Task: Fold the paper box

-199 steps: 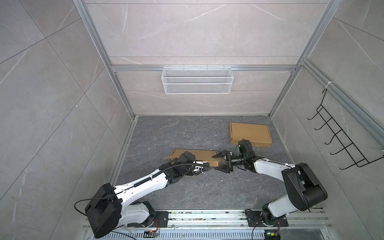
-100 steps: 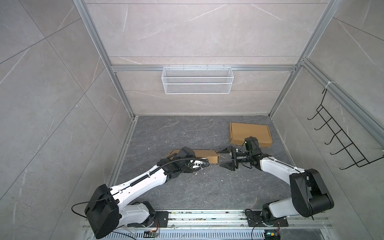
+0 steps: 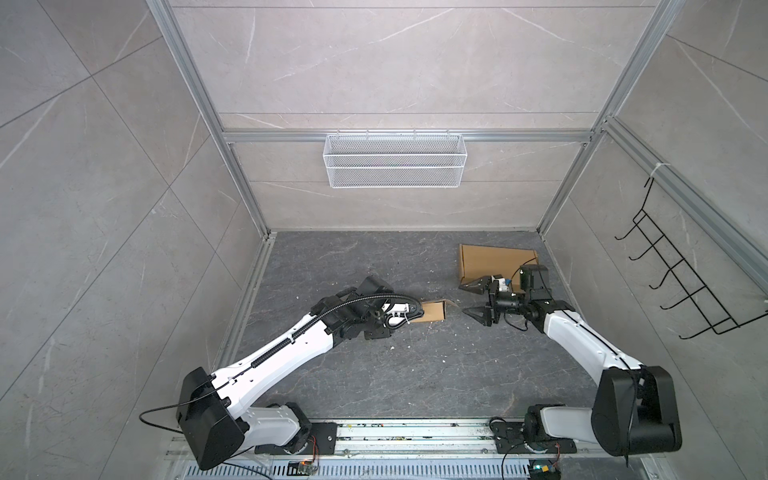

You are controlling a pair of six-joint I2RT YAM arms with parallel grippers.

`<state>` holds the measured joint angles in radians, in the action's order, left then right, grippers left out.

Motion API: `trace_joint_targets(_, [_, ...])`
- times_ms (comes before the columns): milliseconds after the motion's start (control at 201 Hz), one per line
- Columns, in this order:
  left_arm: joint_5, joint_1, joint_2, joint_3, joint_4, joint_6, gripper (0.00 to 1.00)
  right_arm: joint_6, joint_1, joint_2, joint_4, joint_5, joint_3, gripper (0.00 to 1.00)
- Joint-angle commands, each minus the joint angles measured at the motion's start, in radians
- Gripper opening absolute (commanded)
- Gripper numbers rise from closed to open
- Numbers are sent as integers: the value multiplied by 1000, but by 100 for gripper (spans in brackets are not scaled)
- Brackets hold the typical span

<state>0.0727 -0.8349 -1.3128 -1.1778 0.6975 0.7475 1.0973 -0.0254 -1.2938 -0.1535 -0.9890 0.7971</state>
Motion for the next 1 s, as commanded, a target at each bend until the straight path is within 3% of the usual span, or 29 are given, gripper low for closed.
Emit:
trace_joint_targets(0, [-111, 13, -54, -78, 151, -73, 45, -186, 8, 97, 14, 99, -50, 82])
trace_joint_targets(149, [-189, 51, -111, -126, 209, -108, 43, -261, 4, 203, 161, 144, -172, 82])
trace_joint_targets(319, [-239, 65, -170, -171, 292, -94, 43, -427, -22, 314, 131, 148, -226, 82])
trace_joint_targets(468, [-244, 78, -204, -189, 301, -82, 43, -476, -95, 359, 190, 127, -278, 82])
trace_joint_targets(702, [-247, 81, -256, -216, 309, -77, 42, -548, -219, 291, 166, 156, -245, 80])
trace_joint_targets(990, [-250, 80, -273, -223, 315, -77, 40, -485, -275, 149, 236, 201, -196, 74])
